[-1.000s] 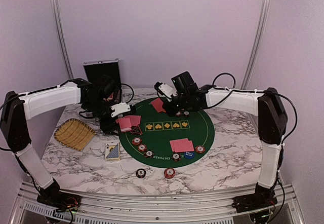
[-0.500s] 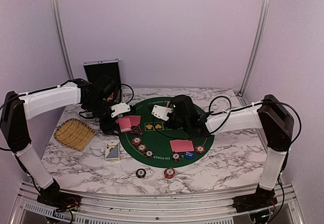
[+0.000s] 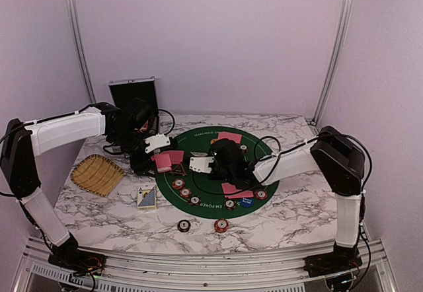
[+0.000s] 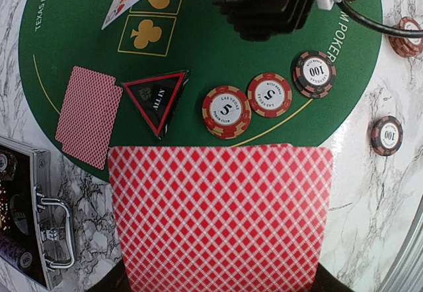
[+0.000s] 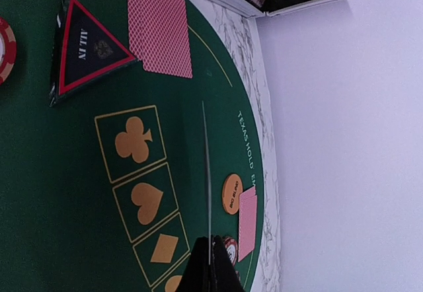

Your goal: Distribute texas hold em gaming equipment

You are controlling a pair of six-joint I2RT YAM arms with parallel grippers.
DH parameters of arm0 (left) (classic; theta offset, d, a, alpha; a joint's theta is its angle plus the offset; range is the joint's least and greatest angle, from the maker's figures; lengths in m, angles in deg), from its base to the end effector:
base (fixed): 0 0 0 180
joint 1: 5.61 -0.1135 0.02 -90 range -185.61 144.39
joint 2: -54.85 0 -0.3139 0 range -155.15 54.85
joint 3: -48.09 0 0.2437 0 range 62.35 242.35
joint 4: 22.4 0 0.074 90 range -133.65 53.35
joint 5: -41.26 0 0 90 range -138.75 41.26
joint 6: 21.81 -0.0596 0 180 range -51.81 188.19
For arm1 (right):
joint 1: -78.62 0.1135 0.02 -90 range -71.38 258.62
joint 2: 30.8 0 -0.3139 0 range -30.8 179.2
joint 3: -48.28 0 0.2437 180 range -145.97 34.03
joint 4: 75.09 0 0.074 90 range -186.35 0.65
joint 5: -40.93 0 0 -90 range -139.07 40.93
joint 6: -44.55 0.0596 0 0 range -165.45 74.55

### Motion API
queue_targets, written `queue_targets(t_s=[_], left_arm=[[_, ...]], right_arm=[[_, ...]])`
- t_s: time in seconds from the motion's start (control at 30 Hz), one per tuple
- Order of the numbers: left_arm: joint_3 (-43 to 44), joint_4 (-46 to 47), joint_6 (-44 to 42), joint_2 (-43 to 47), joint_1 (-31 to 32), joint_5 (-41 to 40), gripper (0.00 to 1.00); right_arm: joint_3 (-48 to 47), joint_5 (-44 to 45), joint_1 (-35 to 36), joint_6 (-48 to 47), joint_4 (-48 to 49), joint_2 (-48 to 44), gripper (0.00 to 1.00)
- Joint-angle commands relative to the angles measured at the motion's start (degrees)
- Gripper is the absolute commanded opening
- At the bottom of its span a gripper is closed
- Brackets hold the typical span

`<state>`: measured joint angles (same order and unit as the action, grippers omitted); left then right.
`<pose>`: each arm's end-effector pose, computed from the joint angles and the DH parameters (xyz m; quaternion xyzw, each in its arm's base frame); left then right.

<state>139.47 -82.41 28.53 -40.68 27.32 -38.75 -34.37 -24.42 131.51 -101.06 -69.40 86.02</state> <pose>0.2891 -0.1996 0.2889 0.5905 0.7711 -0.0716 0.2273 0.3070 0.3645 0.1956 -0.6175 0.5791 -0.1952 0.4952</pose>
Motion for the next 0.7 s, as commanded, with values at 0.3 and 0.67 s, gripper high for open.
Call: queue_targets(t_s=[0.3,0.67], left_arm=[[0.5,-1.4,-0.2,3.0,-0.3,0.4,0.0],[1.5,-1.4,-0.1,2.7,-0.3,0.5,0.0]], right_arm=[[-7.0,-2.4,0.6,1.1,-5.9,6.0,0.0],[-9.4,-8.2,0.6,7.3,-13.9,5.6,0.14]])
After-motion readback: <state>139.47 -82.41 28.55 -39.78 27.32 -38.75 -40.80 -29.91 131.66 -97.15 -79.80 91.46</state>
